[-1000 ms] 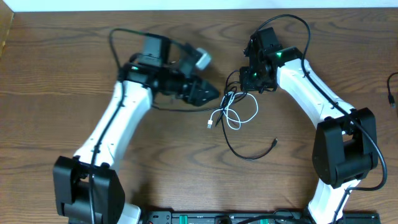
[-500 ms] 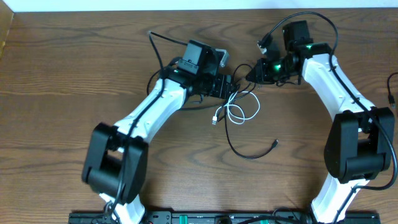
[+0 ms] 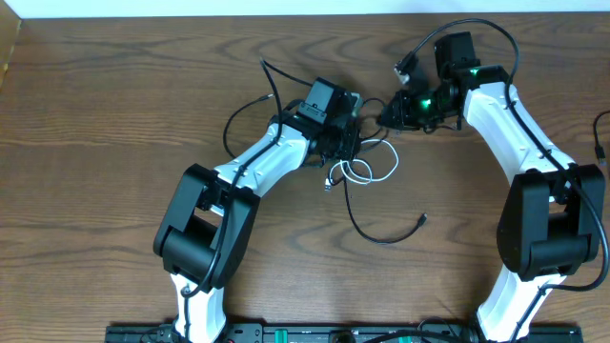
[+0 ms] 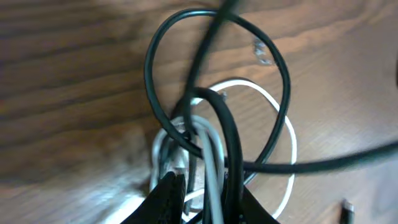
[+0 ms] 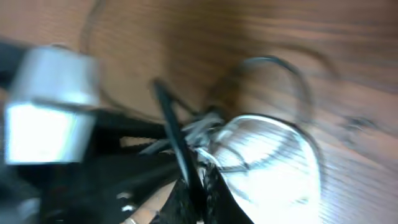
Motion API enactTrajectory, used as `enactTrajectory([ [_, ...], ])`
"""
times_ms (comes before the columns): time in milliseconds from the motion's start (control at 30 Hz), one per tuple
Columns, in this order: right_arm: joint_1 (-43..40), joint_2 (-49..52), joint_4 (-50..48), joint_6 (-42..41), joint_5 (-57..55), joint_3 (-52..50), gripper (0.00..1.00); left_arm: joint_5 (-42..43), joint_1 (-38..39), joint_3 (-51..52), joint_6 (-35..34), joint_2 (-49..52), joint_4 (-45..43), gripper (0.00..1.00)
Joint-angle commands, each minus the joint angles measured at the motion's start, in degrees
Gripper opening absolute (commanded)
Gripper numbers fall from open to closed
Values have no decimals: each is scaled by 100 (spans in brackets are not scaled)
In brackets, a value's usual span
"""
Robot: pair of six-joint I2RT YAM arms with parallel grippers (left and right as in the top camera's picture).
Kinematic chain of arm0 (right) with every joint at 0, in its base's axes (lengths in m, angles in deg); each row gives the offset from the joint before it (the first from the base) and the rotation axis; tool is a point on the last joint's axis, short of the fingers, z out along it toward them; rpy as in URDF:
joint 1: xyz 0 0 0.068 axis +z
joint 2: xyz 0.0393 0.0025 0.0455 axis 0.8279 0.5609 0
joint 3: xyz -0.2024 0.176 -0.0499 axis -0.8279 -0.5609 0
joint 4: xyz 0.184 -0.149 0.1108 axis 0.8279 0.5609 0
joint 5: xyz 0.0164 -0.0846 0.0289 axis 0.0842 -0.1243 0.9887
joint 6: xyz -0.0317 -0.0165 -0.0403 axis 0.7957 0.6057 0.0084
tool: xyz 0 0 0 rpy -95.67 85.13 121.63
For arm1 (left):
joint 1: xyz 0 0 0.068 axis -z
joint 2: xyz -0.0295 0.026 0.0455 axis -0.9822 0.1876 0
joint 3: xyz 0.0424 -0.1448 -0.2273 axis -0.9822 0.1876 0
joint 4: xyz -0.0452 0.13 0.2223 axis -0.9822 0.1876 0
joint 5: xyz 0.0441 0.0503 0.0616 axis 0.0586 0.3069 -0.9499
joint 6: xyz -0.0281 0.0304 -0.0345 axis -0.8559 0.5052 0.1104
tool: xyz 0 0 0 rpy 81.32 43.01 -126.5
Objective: Untangle cables
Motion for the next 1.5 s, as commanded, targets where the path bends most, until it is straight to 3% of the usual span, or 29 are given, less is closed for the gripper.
enactTrajectory([
  [0, 33, 37, 52, -767, -1585, -26, 1, -332, -138, -83, 33, -201, 98, 22],
  [300, -55, 39, 295, -726, -2026, -26, 1, 98, -203, -83, 35, -1926, 804, 24],
  [500, -79, 37, 356, -271, -1532, -26, 1, 101, -299, -83, 33, -2339, 957, 22],
  [700, -79, 37, 422, -144, -1530, -26, 1, 109, -164, -81, 35, -1672, 946, 24],
  [1000, -68, 37, 483, -149, -1554, -26, 1, 1567, 42, -81, 72, -175, -184, 49],
  [1167, -68, 39, 452, -151, -1554, -26, 1, 1565, 68, -81, 76, 350, -153, 48],
  [1300, -68, 39, 452, -151, -1556, -26, 1, 1392, 68, -81, 72, 483, -225, 35],
  [1333, -68, 39, 442, -151, -1558, -26, 1, 1187, 70, -81, 22, 483, -225, 19],
  [1367, -68, 39, 442, -151, -1561, -26, 1, 1145, 68, -81, -28, 483, -225, 11],
  [1467, -68, 39, 442, -155, -1727, -28, 1, 1154, 7, -85, -229, 326, -197, 7],
])
